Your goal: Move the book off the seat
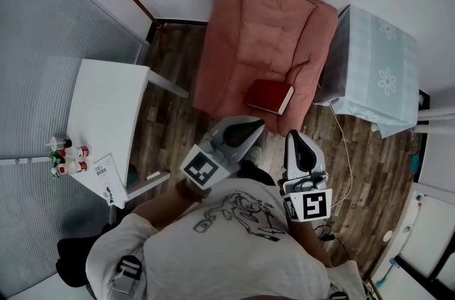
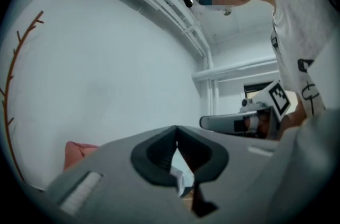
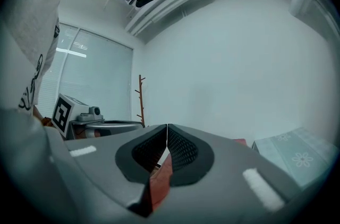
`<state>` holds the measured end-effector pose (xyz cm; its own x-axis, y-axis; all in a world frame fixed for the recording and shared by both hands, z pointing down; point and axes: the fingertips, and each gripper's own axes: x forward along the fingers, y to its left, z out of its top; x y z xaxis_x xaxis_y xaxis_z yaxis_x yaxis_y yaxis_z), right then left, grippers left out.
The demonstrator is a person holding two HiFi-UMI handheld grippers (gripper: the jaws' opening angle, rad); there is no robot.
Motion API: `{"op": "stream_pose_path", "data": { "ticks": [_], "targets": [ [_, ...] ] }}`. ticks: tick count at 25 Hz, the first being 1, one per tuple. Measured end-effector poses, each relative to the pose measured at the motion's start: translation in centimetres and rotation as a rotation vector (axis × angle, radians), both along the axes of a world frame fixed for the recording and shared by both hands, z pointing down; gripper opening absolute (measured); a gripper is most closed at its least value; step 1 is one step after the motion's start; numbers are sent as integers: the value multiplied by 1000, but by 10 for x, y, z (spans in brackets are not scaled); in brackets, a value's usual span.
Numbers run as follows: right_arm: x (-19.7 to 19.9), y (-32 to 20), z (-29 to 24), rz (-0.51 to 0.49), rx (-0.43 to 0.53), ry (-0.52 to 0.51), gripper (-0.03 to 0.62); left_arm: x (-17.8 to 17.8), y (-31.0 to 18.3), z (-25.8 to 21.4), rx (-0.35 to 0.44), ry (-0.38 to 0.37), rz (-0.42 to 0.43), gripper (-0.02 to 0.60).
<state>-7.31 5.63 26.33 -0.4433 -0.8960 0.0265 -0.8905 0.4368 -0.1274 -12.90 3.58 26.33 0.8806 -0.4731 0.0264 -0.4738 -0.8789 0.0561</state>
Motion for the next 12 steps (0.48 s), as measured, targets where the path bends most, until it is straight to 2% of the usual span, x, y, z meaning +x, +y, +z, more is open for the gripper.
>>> {"op": "stream_pose_path", "data": {
  "ticks": [5, 12],
  "targets": [
    [18, -12, 2, -1, 2, 1, 15, 16, -10, 1, 0, -1, -3, 3],
    [21, -17, 3, -15, 11, 15, 18, 22, -16, 4, 3, 7, -15, 3]
  ]
}}
